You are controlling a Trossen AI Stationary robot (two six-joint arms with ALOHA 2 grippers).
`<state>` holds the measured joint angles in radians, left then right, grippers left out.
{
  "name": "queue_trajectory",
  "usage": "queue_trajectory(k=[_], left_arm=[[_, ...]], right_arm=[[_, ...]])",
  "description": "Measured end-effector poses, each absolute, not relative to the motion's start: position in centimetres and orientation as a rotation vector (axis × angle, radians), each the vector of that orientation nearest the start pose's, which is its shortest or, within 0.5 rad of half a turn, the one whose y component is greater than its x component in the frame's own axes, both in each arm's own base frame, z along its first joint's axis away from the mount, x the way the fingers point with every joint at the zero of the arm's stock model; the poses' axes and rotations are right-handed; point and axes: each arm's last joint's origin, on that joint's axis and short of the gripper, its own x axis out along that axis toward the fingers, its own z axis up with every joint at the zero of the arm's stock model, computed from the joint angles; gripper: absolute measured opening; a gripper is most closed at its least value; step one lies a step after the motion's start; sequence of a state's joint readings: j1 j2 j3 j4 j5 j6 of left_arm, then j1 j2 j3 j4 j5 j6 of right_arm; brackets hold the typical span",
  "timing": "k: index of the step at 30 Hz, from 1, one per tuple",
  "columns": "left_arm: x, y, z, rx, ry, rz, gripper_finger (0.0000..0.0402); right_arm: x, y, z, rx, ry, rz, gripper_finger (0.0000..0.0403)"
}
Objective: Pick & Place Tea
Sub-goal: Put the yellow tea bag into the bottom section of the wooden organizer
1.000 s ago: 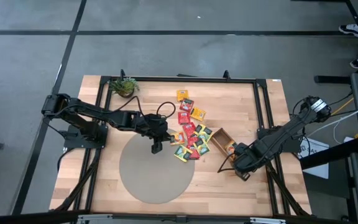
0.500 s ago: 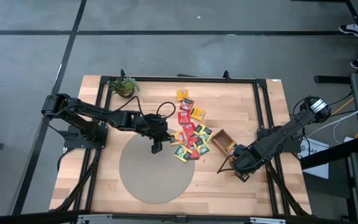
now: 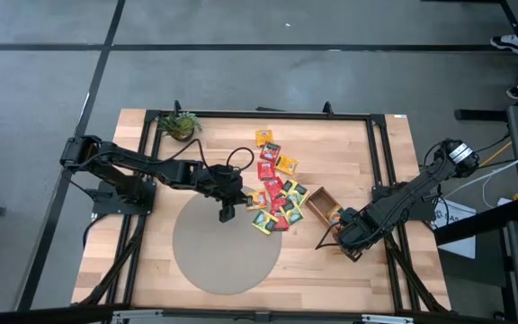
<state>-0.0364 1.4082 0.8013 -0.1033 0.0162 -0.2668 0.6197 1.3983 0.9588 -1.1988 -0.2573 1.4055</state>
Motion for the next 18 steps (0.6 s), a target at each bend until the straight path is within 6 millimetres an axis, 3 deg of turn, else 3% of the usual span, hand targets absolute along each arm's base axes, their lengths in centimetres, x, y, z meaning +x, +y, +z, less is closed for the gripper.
queue_trajectory(k=[18], left_arm=[[28.59, -1.08, 21.06, -0.247, 0.712, 0.047, 0.0072]], right_arm=[[17.11, 13.09, 21.83, 0.72, 1.76, -0.564, 0.0006]])
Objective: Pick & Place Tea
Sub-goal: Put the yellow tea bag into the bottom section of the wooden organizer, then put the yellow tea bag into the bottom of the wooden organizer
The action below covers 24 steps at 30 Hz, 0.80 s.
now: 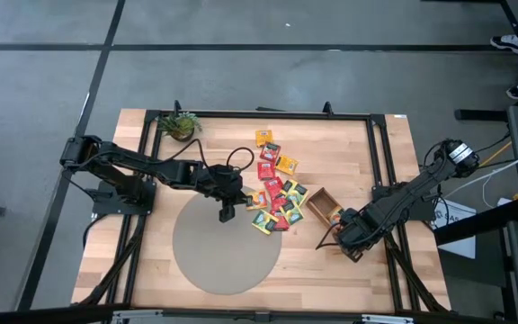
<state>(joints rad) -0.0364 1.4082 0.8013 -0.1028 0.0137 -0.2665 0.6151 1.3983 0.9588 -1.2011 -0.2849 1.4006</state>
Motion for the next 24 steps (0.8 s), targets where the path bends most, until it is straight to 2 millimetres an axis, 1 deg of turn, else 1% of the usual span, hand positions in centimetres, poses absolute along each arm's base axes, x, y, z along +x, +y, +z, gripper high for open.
queue_trajectory(k=[4, 15, 20, 22, 24], left_arm=[[28.59, -1.08, 21.05, -0.247, 0.712, 0.047, 0.0072], [28.55, -1.09, 21.01, -0.248, 0.719, 0.044, 0.0068], [28.55, -1.09, 21.01, -0.248, 0.719, 0.045, 0.007], [28.55, -1.09, 21.01, -0.248, 0.719, 0.045, 0.0071], [28.55, -1.09, 21.01, -0.248, 0.719, 0.045, 0.0072]], right_arm=[[17.11, 13.1, 21.84, 0.725, 1.763, -0.567, 0.0017], [16.9, 12.96, 21.85, 0.719, 1.775, -0.598, 0.0081], [16.68, 12.77, 21.9, 0.735, 1.769, -0.676, 0.0088], [16.82, 12.61, 22.09, 0.736, 1.728, -0.69, 0.0088], [17.13, 12.34, 22.78, 0.758, 1.658, -0.712, 0.0088]])
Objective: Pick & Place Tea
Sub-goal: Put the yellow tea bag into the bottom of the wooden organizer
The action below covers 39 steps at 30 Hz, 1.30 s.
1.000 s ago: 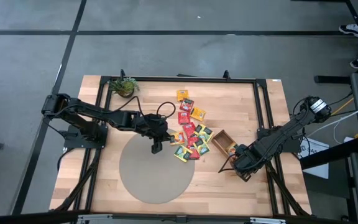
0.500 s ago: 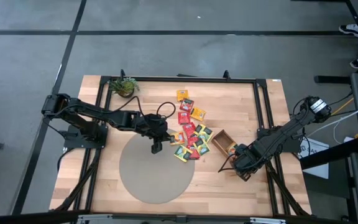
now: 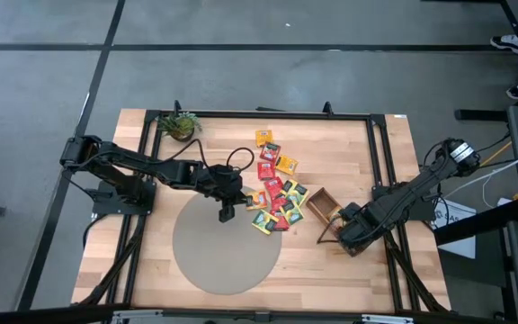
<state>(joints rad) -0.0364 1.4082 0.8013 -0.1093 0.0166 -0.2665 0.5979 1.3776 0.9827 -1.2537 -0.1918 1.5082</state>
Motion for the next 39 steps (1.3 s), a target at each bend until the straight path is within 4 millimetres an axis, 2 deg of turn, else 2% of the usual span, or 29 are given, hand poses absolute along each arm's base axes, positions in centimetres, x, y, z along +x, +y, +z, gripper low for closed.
queue_trajectory(k=[4, 8, 10, 14, 24, 28, 34, 39], left_arm=[[28.5, -1.1, 21.0, -0.249, 0.719, 0.045, 0.0072], [28.5, -1.1, 21.0, -0.256, 0.718, 0.047, 0.0072], [28.5, -1.1, 21.0, -0.256, 0.719, 0.047, 0.0072], [28.5, -1.1, 21.0, -0.256, 0.718, 0.046, 0.0072], [28.5, -1.1, 21.0, -0.256, 0.719, 0.047, 0.0071], [28.5, -1.1, 21.0, -0.256, 0.719, 0.046, 0.0072], [28.5, -1.1, 21.0, -0.256, 0.719, 0.046, 0.007], [28.5, -1.1, 21.0, -0.256, 0.719, 0.046, 0.0068]], right_arm=[[17.8, 12.1, 25.2, 0.816, 1.464, -0.724, 0.0081], [18.6, 12.6, 26.2, 0.893, 1.389, -0.643, 0.003], [19.0, 13.0, 25.8, 0.922, 1.401, -0.576, 0.0009], [19.0, 13.3, 24.3, 0.957, 1.441, -0.537, 0.001], [17.5, 12.6, 21.2, 0.942, 1.585, -0.613, 0.0017], [17.0, 12.2, 20.4, 0.915, 1.61, -0.664, 0.0009], [16.3, 11.6, 20.4, 0.865, 1.601, -0.801, 0.001], [17.5, 11.9, 21.7, 0.922, 1.505, -0.751, 0.002]])
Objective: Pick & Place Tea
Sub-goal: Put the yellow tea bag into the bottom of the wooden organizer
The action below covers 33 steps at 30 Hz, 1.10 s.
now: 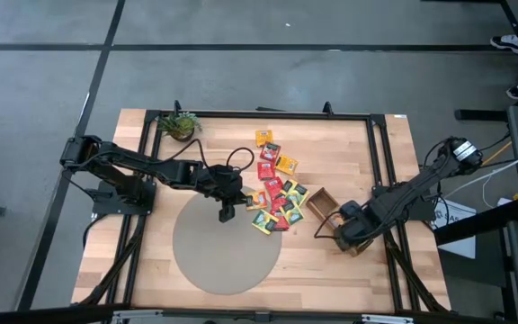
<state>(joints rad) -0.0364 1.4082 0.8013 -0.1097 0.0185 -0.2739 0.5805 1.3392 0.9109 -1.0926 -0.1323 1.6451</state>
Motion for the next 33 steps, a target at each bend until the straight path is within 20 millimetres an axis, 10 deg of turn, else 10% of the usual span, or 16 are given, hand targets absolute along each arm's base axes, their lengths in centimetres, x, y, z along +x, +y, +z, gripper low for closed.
queue_trajectory(k=[12, 33], left_arm=[[28.8, -1.3, 20.9, -0.252, 0.715, -0.033, 0.0028], [32.7, -4.0, 13.9, -0.385, 0.759, -0.116, 0.0001]], right_arm=[[23.8, 10.9, 23.6, 1.104, 0.895, -0.546, 0.0009], [31.6, 8.8, 17.7, 1.111, 0.753, -0.5, 0.0139]])
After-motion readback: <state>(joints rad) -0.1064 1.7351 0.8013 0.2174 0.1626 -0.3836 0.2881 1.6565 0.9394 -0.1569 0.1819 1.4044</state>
